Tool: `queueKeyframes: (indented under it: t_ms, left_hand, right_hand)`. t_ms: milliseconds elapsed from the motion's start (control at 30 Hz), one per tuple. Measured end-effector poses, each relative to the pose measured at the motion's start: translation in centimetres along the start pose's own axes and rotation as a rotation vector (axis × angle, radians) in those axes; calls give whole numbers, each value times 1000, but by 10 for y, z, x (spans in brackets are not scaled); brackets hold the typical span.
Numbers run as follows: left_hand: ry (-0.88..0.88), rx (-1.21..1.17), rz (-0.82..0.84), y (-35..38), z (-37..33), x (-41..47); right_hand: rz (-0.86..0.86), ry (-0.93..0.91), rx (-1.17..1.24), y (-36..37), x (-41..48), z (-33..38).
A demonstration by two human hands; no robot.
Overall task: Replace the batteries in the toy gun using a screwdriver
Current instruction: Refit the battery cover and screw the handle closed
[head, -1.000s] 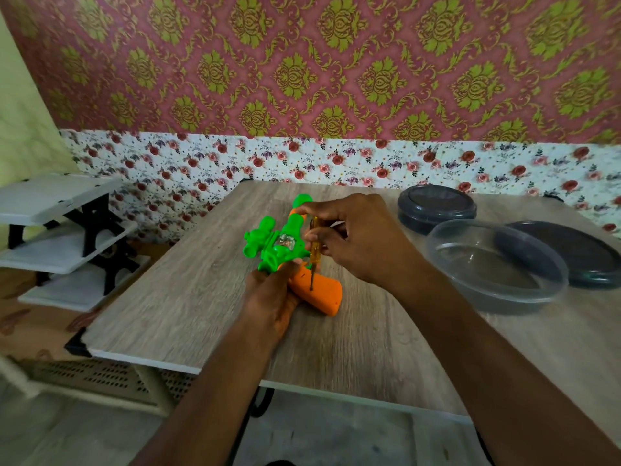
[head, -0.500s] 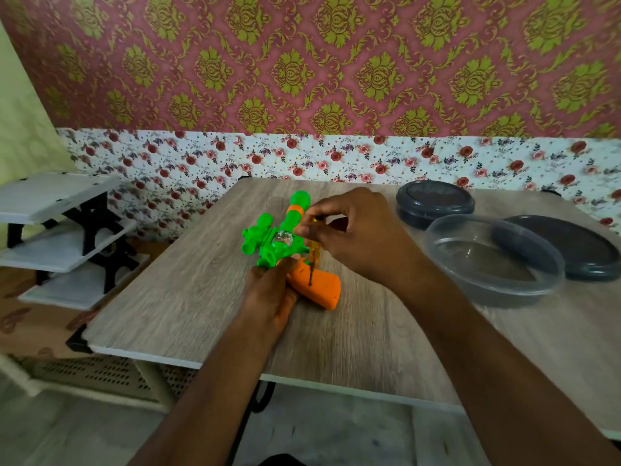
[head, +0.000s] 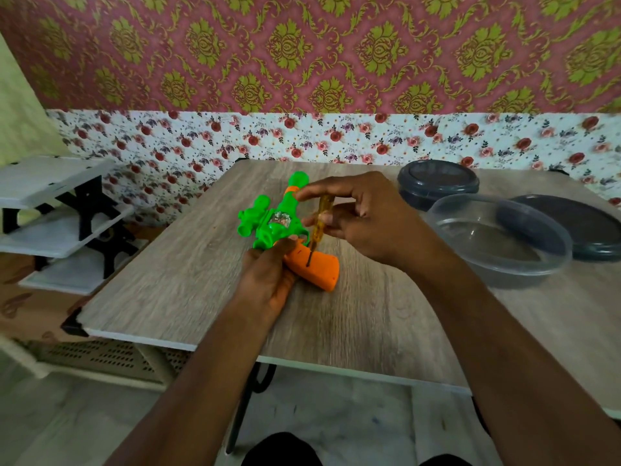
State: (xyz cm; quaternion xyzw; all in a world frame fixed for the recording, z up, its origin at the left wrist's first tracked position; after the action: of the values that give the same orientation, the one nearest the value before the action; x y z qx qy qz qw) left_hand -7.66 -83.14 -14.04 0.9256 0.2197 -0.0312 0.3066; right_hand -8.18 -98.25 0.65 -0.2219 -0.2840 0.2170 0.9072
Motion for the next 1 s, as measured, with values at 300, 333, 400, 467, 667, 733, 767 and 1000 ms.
queueKeyframes:
  t_ms: [300,333,400,467,667,733,767,1000]
  left_hand:
    - [8,-5,-21,0,2,2]
    - [13,6,-22,0,1,1]
    - [23,25,-18,1,0,-1]
    - [16,19,-32,-1,0,-1]
    - [16,11,-25,-3,2,1]
    - [25,8,-4,-1,1,1]
    - [30,8,4,0,1,1]
    - [31,29,-15,1,-1,-2]
  right_hand:
    - [-77,-68,-181,-3,3,5]
    - [-75,-99,-218,0,3,10]
    - [-74,-143,-262,5,2,20]
    - [-90,-170,-324,6,3,25]
    - [-149,-165,-389,5,6,26]
    - [-165,-149,-421,4,6,24]
    - [-171,-142,-431,4,7,23]
    - [-249,-79,-476,0,6,16]
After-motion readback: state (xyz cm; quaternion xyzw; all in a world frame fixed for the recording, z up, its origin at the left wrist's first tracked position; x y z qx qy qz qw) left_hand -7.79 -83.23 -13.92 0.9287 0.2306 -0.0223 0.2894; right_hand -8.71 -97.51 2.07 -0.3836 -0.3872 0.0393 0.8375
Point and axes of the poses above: each hand's wrist, its own x-axis towards the middle knuckle, its own y-axis out of the palm, z = x × y, the point moved 8 cm from there along x, towards the middle knuckle, and after that the axes turned 1 degree about -z, right-handed, at the moved point
